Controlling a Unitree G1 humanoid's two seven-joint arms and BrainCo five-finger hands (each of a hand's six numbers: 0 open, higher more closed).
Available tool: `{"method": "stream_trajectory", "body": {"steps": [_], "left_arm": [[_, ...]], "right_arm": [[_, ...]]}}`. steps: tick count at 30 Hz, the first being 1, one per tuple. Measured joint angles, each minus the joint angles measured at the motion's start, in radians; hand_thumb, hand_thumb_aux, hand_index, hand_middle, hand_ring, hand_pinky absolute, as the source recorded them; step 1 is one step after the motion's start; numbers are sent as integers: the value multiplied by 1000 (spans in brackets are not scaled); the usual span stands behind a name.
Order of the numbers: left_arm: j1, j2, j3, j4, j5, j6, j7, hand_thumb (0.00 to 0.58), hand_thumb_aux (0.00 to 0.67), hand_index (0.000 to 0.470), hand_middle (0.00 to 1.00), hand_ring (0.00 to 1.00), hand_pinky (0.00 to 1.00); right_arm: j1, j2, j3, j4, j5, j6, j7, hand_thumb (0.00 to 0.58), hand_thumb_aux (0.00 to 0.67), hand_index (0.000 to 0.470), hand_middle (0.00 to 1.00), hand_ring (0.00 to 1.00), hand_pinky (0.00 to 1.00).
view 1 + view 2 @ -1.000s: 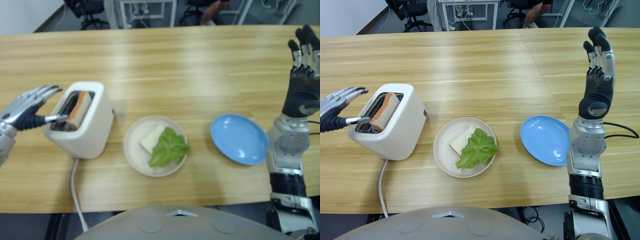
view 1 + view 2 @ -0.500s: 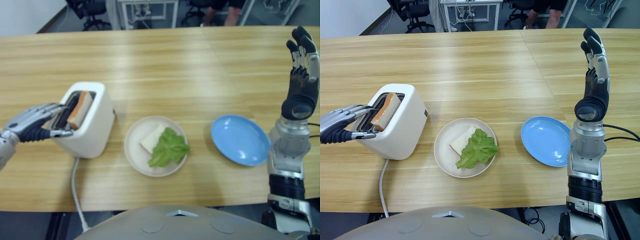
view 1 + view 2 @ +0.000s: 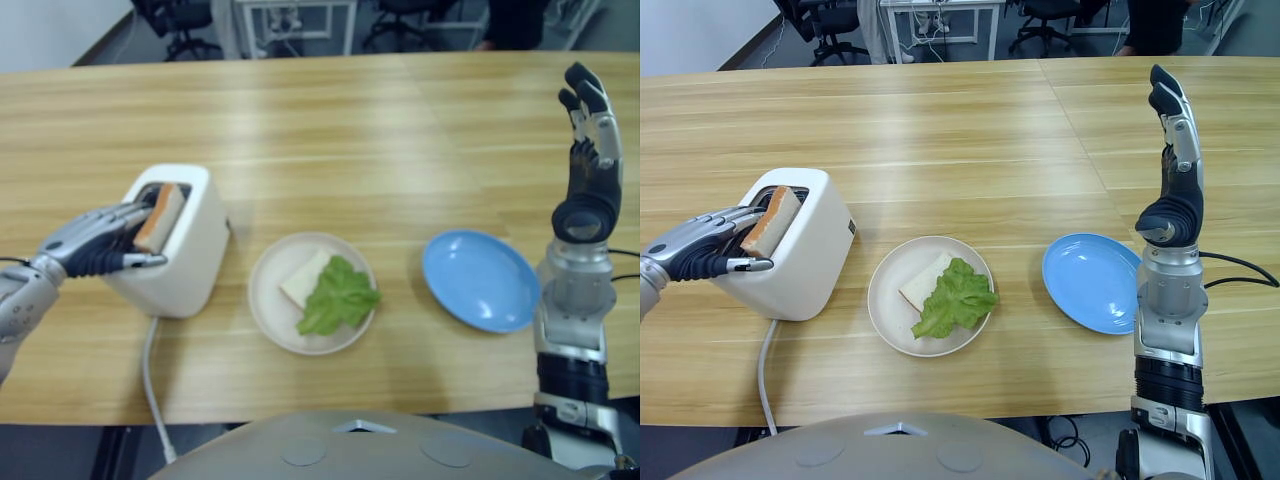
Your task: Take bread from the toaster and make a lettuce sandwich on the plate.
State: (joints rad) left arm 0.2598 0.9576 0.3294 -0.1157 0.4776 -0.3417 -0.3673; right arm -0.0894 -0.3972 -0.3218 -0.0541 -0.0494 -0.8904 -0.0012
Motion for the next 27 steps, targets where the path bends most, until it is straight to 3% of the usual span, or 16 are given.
{"method": "stream_trajectory", "body": {"steps": [1, 2, 3, 13, 24, 25, 26, 27], "left_arm": [[-4, -3, -4, 3, 1, 6, 2, 496, 415, 285, 0, 0, 0], [-12, -10, -10, 6, 1, 16, 3, 496, 415, 285, 0, 0, 0], [-28, -26, -20, 11, -2, 33, 3, 580, 670, 460, 0, 0, 0], [-122, -118, -73, 60, -42, 129, 47, 580, 670, 460, 0, 0, 0], [-147, -140, -100, 95, -53, 138, 91, 580, 670, 460, 0, 0, 0], [-155, -147, -101, 102, -58, 138, 95, 580, 670, 460, 435, 435, 435], [-161, -150, -102, 108, -61, 138, 100, 580, 670, 460, 1000, 1000, 1000], [-167, -153, -103, 112, -65, 138, 105, 580, 670, 460, 1000, 1000, 1000]], "right_arm": [[1, 0, 0, 0, -4, 0, 0, 0, 0, 0, 0, 0, 0], [2, 0, -3, 0, -10, 0, 0, 0, 0, 0, 0, 0, 0], [4, 0, -6, 0, -19, -1, -1, 0, 0, 0, 0, 0, 0], [18, 2, -12, 15, -43, -15, -6, 0, 0, 0, 0, 0, 0], [22, 1, -30, 38, -49, -29, -6, 0, 0, 0, 0, 0, 0], [22, 1, -30, 41, -54, -30, -6, 0, 0, 0, 0, 0, 0], [22, 1, -30, 41, -58, -33, -6, 0, 0, 0, 0, 0, 0], [22, 1, -30, 41, -60, -35, -6, 0, 0, 0, 0, 0, 0]]}}
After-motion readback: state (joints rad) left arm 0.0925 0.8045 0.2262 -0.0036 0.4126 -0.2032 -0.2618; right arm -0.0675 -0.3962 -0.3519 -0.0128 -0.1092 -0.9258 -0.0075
